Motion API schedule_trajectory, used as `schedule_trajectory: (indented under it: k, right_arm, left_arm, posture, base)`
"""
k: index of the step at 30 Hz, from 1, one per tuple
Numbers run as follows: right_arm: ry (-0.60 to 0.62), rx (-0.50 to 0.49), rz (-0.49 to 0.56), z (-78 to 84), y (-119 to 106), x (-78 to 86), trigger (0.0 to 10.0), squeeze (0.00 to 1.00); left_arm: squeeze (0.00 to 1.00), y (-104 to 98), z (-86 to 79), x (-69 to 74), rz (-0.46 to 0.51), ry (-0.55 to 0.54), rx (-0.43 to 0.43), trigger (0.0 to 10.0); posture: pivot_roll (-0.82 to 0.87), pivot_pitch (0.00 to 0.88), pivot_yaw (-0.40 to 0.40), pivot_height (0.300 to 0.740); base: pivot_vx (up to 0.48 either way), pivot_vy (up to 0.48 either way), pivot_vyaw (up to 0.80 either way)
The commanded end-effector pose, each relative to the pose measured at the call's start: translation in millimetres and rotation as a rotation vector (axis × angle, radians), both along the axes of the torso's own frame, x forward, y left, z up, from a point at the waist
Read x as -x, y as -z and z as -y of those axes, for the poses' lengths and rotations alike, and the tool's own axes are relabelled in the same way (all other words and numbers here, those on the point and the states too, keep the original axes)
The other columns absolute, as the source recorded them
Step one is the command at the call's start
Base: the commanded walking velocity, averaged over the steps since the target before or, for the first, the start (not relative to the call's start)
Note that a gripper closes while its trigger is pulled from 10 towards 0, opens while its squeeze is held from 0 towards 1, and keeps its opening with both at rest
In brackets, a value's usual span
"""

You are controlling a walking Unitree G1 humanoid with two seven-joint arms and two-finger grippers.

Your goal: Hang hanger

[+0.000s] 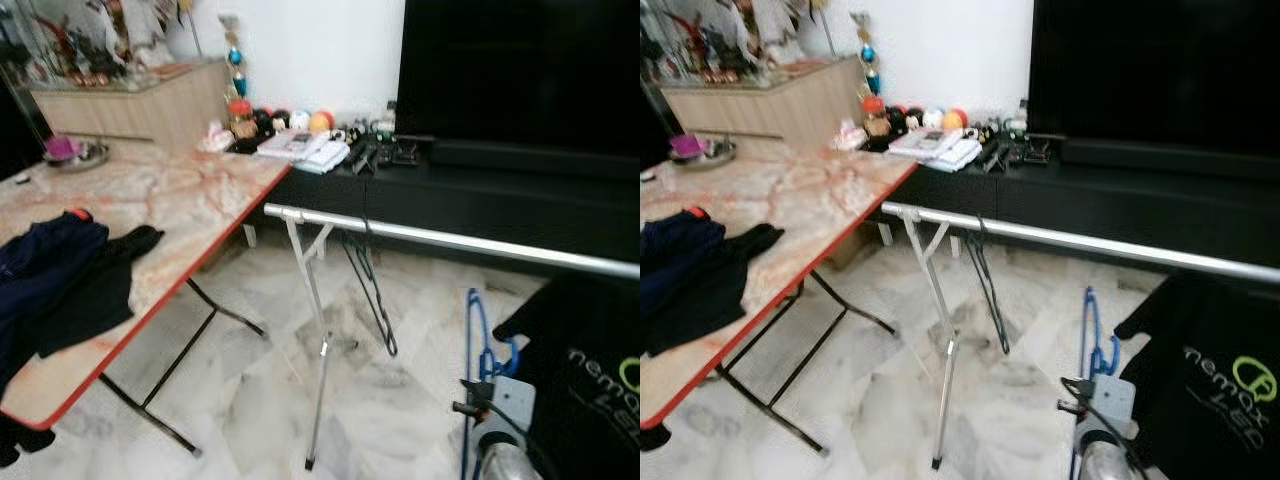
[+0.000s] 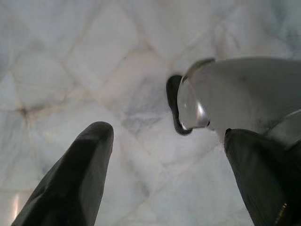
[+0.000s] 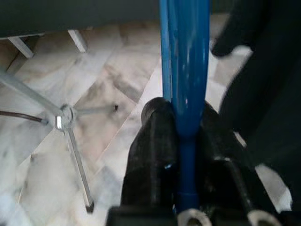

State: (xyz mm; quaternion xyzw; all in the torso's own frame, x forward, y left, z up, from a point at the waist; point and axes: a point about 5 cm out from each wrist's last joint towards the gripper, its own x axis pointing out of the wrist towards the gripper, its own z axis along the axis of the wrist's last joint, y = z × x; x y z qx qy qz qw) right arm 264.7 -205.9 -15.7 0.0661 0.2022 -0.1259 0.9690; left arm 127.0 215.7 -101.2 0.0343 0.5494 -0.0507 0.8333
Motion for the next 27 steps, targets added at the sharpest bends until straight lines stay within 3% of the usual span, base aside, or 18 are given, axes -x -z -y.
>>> schedule_trajectory:
  k: [1, 12, 27]
  right_arm:
    - [-0.029, -0.020, 0.033, -14.3, -5, -8.0, 10.0, 0.00]
    - [-0.012, -0.022, 0.029, -12.2, -6, -9.2, 10.0, 0.00]
    - [0.075, 0.041, 0.159, 0.7, -26, -19.1, 10.0, 0.00]
  left_arm:
    - [0.00, -1, -9.9, 2.1, -0.010, -0.008, -0.026, 10.0]
    - [0.00, -2, -9.6, 1.1, -0.006, 0.007, -0.031, 10.0]
    - [0.00, -1, -7.0, 0.5, -0.010, 0.036, -0.032, 10.0]
  posture:
    - [0.07, 0.000, 0.023, 0.740]
    - [0.08, 0.000, 0.023, 0.740]
    - [0.08, 0.000, 0.020, 0.740]
  base:
    - [0.319, 0.000, 0.00]
    - [0.309, 0.000, -0.34]
    - [0.000, 0.000, 0.00]
